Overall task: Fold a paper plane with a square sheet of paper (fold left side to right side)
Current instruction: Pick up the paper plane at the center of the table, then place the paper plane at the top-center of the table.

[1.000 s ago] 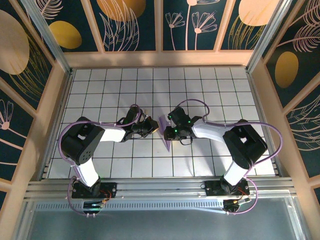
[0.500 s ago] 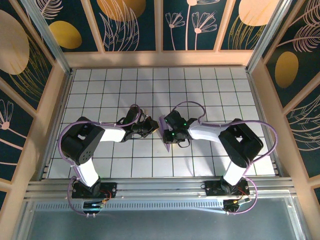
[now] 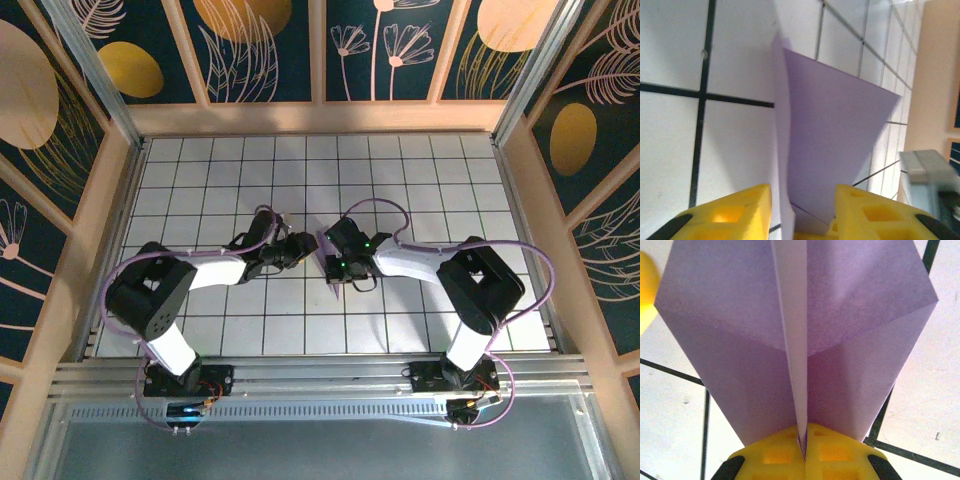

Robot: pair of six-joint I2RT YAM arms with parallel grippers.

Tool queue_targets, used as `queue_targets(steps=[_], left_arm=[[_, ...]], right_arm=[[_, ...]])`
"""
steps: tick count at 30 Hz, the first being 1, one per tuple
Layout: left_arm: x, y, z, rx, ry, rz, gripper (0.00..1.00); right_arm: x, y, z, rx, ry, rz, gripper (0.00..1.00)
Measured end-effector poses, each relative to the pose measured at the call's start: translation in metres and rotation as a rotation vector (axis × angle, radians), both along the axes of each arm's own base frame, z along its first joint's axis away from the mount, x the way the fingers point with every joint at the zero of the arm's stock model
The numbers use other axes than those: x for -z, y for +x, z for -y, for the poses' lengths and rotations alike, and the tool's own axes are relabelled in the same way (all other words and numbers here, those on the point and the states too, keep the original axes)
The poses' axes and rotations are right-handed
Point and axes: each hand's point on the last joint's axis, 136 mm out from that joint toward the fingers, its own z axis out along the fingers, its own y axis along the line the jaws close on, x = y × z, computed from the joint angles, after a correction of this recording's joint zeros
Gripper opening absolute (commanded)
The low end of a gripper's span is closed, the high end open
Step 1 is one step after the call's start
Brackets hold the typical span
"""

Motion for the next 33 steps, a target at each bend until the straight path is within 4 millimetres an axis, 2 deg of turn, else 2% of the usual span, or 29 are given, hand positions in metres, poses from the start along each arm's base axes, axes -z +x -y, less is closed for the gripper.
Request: queue_targets(steps=[5, 8, 15, 18, 23, 28, 33], left_arm=[[-0.047, 0.009, -0.020, -0.064, 0.072, 0.141, 0.56], [-0.071, 0.011, -0.040, -0.122, 0.135, 0.221, 0.64], [-0.109, 0.006, -0.089, -0.260, 0.280, 0.350, 0.73], [-0.116, 0.000, -0.109, -0.314, 0.333, 0.381, 0.78], [-0.117, -0.012, -0.136, -0.371, 0.410, 0.414, 0.83], [-0.114, -0.025, -0.155, -0.391, 0.462, 0.434, 0.87], [-0.116, -0.035, -0.167, -0.409, 0.475, 0.456, 0.87]], right_arm=[[-0.017, 0.015, -0.004, 0.020, 0.005, 0.039, 0.00], [-0.031, 0.032, -0.001, 0.044, 0.004, 0.072, 0.00], [-0.087, 0.100, 0.012, 0.138, 0.011, 0.210, 0.00], [-0.099, 0.126, 0.019, 0.179, 0.000, 0.244, 0.00], [-0.088, 0.152, 0.028, 0.223, -0.058, 0.224, 0.00], [-0.066, 0.165, 0.024, 0.223, -0.117, 0.183, 0.00], [-0.054, 0.178, 0.016, 0.222, -0.143, 0.160, 0.00]])
